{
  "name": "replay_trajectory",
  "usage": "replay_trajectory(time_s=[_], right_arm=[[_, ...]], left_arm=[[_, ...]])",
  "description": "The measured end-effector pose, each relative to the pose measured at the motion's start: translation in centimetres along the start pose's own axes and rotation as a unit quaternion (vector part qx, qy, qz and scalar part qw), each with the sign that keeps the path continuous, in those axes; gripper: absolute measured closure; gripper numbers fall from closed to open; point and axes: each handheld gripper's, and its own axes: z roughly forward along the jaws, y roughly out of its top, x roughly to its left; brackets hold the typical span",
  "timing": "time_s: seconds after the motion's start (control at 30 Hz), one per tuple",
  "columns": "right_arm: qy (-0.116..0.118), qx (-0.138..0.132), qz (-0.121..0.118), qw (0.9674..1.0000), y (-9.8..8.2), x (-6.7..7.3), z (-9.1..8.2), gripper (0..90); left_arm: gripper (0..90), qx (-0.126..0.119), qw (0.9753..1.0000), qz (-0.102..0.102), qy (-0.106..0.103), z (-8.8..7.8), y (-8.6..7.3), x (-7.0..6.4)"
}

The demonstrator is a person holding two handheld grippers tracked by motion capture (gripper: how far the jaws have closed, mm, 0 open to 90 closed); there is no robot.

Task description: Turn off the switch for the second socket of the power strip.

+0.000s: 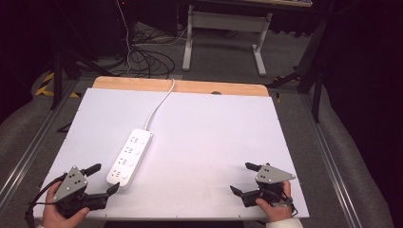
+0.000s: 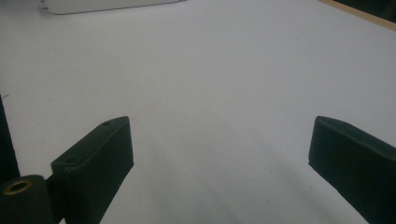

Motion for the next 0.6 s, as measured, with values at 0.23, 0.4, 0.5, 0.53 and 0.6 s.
replay_trajectory(time_s=[0.23,0.4,0.5,0.53,0.6], right_arm=[[0.0,0.0,0.002,1.0,-0.06,-0.03,-0.04,7.3],[0.001,0.002,0.003,1.0,-0.07,-0.09,0.09,7.3],[0.001,0.002,0.005,1.0,-0.07,-0.09,0.12,7.3],[0.001,0.002,0.005,1.0,-0.06,-0.1,0.12,7.4],[0.001,0.002,0.005,1.0,-0.06,-0.09,0.13,7.5]], left_arm=[[17.2,0.001,0.9999,0.011,0.011,-0.07,0.05,-0.18],[17.2,0.002,0.9999,-0.002,0.012,-0.14,0.11,-0.2],[17.2,0.005,0.9999,-0.01,0.009,-0.19,0.13,-0.05],[17.2,0.005,0.9999,-0.011,0.009,-0.19,0.14,-0.05],[17.2,0.004,0.9999,-0.011,0.012,-0.19,0.17,-0.09]])
